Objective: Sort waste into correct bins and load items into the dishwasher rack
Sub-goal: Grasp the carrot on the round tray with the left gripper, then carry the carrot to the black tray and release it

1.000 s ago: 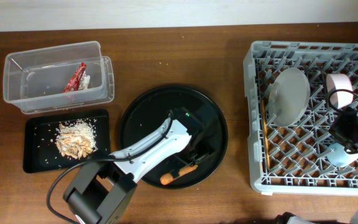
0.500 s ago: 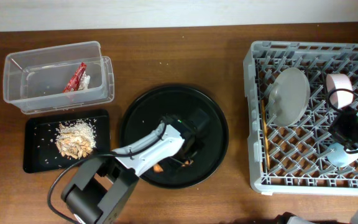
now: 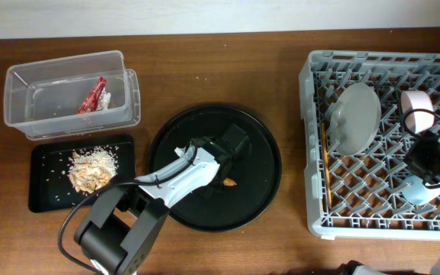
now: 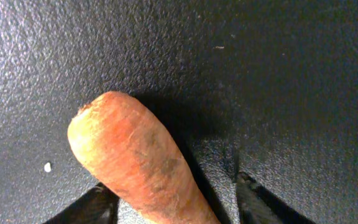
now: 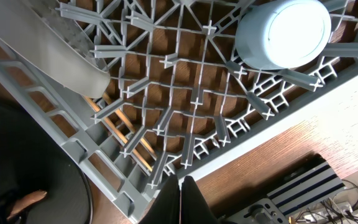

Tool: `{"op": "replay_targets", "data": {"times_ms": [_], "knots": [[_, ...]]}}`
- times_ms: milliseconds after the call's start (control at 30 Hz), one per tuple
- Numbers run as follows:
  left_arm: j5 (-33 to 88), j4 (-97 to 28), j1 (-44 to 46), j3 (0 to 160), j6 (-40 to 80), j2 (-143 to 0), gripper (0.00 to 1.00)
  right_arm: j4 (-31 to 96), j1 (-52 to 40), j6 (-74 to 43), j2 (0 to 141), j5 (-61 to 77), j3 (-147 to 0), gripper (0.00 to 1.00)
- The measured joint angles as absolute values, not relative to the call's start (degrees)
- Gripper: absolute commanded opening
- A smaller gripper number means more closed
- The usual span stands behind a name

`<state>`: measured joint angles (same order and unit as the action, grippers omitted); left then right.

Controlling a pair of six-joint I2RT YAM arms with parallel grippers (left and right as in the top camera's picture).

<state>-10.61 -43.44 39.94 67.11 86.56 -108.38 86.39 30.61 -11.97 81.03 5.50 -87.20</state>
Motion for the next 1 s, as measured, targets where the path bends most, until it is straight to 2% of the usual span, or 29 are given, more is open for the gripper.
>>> {"op": "replay_targets", "data": {"times_ms": [133,300,433,700,800,900,1000], "knots": [[-10.6,-43.8,39.9,67.0,86.5,-108.4,0.36,86.4,30.6,-11.9,81.0,5.5,-87.2,0.04],[-10.6,-45.1,39.9,67.0,86.6,-108.4,0.31,86.4,30.6,-11.9,81.0,5.5,-87.2,0.04],[-10.6,-46.0,39.9,67.0,86.5,-108.4,0.16,86.4,30.6,-11.8,81.1,5.5,-87.2,0.04],[-10.6,-47.3,37.1,66.9,80.8,-106.7,0.1,86.4,30.6,-11.8,81.1,5.5,-87.2,0.04],[-10.9,-49.0,33.1,66.8,73.1,-99.2,0.1,86.3,30.6,-11.8,81.1,5.5,-87.2,0.04],[-11.4,-53.5,25.5,66.8,67.8,-92.0,0.1,86.4,30.6,-11.8,81.1,5.5,-87.2,0.04],[-13.6,-57.3,12.6,66.8,65.5,-88.2,0.1,86.3,30.6,-11.8,81.1,5.5,-87.2,0.04]]}}
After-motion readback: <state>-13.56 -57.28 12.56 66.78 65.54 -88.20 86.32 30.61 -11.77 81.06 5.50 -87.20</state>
